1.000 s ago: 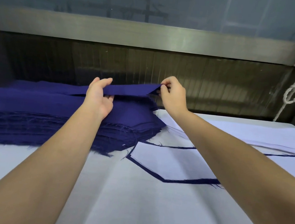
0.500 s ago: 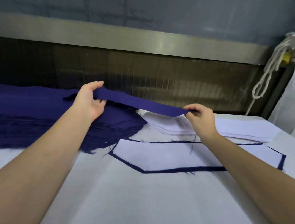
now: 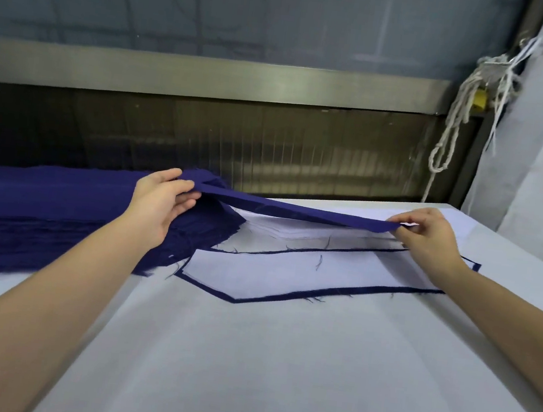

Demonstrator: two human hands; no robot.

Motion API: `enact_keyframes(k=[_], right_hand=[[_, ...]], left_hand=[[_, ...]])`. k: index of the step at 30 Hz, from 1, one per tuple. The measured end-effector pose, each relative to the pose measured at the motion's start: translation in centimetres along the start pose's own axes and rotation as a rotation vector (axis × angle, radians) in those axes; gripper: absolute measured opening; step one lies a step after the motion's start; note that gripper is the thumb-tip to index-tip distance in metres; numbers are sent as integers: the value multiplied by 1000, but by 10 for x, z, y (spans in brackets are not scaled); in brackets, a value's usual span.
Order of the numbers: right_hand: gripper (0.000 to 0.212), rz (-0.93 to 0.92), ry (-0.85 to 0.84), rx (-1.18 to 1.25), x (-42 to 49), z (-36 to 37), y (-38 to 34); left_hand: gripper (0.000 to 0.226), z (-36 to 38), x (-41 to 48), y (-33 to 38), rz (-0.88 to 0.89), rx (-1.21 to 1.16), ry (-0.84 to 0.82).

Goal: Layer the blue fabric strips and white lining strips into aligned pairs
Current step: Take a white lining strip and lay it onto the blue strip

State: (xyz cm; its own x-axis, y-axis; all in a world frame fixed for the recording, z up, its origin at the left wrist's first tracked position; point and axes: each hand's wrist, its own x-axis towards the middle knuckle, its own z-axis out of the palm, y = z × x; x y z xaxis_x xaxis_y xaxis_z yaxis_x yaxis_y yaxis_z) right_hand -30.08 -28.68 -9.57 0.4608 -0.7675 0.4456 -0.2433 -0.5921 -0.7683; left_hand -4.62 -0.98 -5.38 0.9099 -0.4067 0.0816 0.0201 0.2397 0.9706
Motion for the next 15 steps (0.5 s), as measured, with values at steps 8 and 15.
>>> enact_keyframes(k=[8, 15], right_hand=[[19, 117, 38, -129, -10, -28, 17], [30, 264, -52, 157, -14, -26, 11]], left_hand=[[28, 1, -40, -18, 76, 301, -124], [13, -2, -55, -36, 123, 423, -127]])
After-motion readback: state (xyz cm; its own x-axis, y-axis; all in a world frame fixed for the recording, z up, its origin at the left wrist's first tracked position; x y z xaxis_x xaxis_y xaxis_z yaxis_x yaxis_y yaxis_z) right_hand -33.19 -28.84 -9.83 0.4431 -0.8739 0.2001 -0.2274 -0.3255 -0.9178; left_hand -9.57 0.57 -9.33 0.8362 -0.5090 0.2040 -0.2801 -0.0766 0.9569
